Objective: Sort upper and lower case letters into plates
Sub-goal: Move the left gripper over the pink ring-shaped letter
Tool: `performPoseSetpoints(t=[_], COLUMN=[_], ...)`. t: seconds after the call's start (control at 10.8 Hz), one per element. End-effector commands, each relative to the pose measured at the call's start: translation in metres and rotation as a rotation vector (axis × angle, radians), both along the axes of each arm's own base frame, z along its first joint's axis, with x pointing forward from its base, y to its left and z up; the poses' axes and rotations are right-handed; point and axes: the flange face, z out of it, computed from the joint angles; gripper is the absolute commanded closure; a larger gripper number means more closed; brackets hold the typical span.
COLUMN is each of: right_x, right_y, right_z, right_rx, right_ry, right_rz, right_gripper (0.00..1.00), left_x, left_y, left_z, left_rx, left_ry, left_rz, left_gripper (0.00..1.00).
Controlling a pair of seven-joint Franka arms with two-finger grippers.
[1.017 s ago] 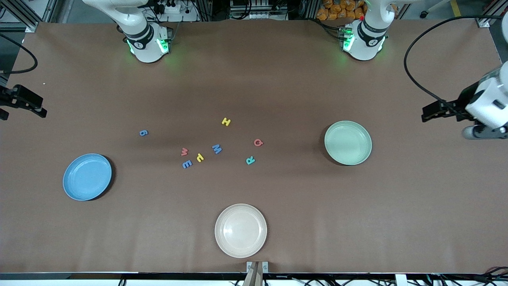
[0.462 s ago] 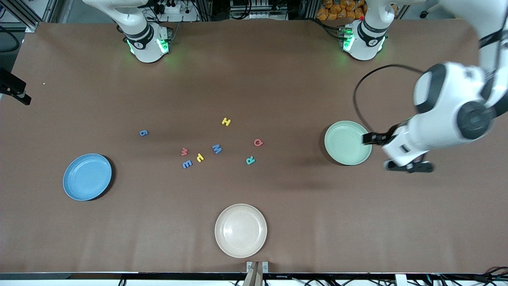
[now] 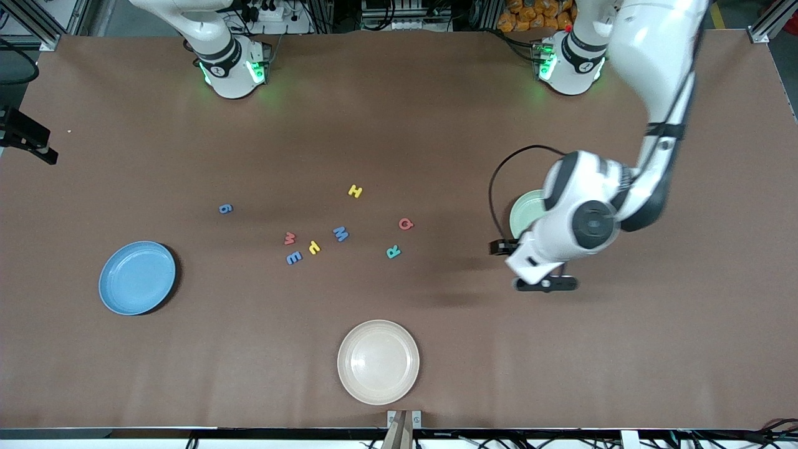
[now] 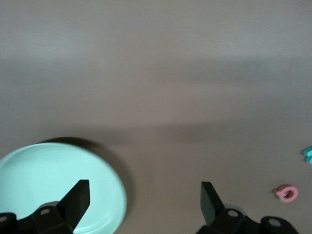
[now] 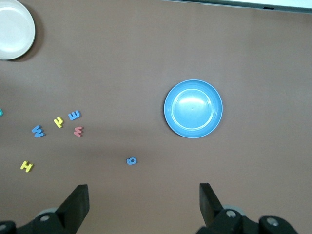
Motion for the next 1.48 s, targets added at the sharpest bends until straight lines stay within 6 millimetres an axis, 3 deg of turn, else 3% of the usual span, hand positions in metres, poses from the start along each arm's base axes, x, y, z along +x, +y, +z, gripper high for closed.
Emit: performPoseSetpoints(t=[0.0, 0.18, 0.37, 0.55, 0.83, 1.11, 1.39], right_x=[-0.002, -0.002, -0.002, -0.002, 0.001, 0.001, -0.001], right_y=[-0.002, -0.003, -0.004, -0.004, -0.007, -0.013, -0.013], right_z=[0.004, 0.004, 0.004, 0.002, -0.008, -0.005, 0.0], right_rx=[-0.009, -0.009, -0.009, -0.011, -0.017, -0.032, -0.053], right_ry=[0.006, 0.006, 0.007, 0.01, 0.023, 0.008, 0.0], right_rz=[0.011, 0.009, 0.009, 0.009, 0.005, -0.006, -0.01], right_gripper=[0.0, 0.0, 0.0, 0.0, 0.0, 0.0, 0.0], left_x=[-0.01, -0.012, -0.025, -0.048, -0.08, -0.102, -0.112], left_y=[-0.047, -0.072, -0.108, -0.15, -0.188, -0.212, -0.219], left_z=[-0.016, -0.015, -0.011, -0.021, -0.042, -0.072, -0.111], left_rx=[0.0, -0.009, -0.017, -0.032, 0.029, 0.042, 0.044], left_ry=[-0.028, -0.061, -0.14, -0.181, -0.218, -0.22, -0.22], left_rz=[0.059, 0.148, 0.081, 0.007, -0.129, -0.183, -0.15], left_gripper=[0.0, 0.0, 0.0, 0.0, 0.0, 0.0, 0.0])
